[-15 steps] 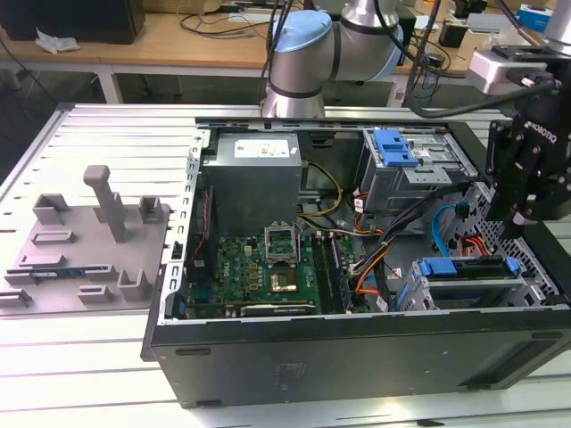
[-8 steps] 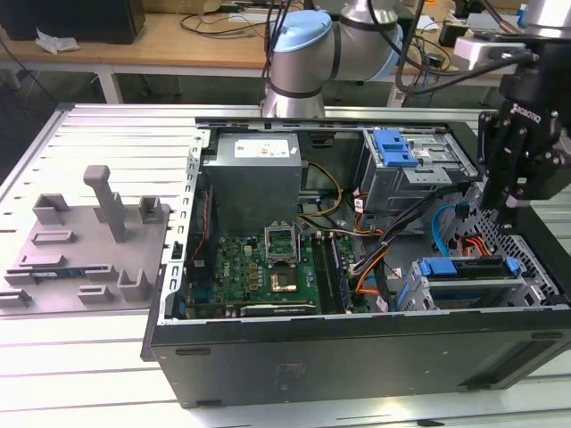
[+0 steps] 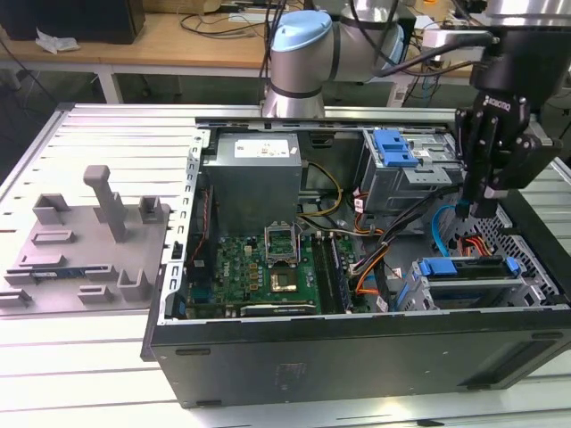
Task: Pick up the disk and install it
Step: 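Insert the second disk wire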
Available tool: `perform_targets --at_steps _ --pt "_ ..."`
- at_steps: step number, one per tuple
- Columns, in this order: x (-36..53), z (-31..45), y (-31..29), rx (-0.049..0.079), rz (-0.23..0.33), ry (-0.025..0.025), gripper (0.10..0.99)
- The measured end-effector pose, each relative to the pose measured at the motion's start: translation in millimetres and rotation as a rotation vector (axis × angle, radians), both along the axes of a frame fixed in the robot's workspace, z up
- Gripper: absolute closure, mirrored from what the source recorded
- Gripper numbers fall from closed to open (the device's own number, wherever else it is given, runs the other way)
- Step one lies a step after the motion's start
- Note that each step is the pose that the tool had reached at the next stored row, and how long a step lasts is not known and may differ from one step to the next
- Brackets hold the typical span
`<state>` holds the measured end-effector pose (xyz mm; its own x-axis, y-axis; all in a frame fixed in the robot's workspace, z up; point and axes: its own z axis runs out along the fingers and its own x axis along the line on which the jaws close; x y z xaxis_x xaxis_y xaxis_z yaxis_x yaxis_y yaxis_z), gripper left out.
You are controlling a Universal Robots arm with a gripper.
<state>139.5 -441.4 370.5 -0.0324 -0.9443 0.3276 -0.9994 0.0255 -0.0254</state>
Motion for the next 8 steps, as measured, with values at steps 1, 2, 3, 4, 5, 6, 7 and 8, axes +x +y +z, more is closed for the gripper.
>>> perform_targets --at_steps 1,2,3,4,5,6,7,8 --pt "-1.4 0.0 1.7 -0.009 0.001 0.0000 0.722" --pt "-2.6 0.0 3.4 -0.016 0.001 0.0000 0.722" --pt "-4.4 -0.1 6.3 -0.027 0.002 0.0001 0.722" --pt "-6.4 -0.1 8.8 -0.036 0.003 0.0000 0.722" --pt "-8.2 -0.4 10.4 -0.044 0.003 0.0001 0.722" --pt "-9.5 -0.5 11.7 -0.049 0.003 0.0000 0.722" --pt "-10.9 -0.8 13.3 -0.059 0.003 0.0001 0.722" --pt "-10.9 -1.6 13.3 -0.065 0.003 0.0001 0.722"
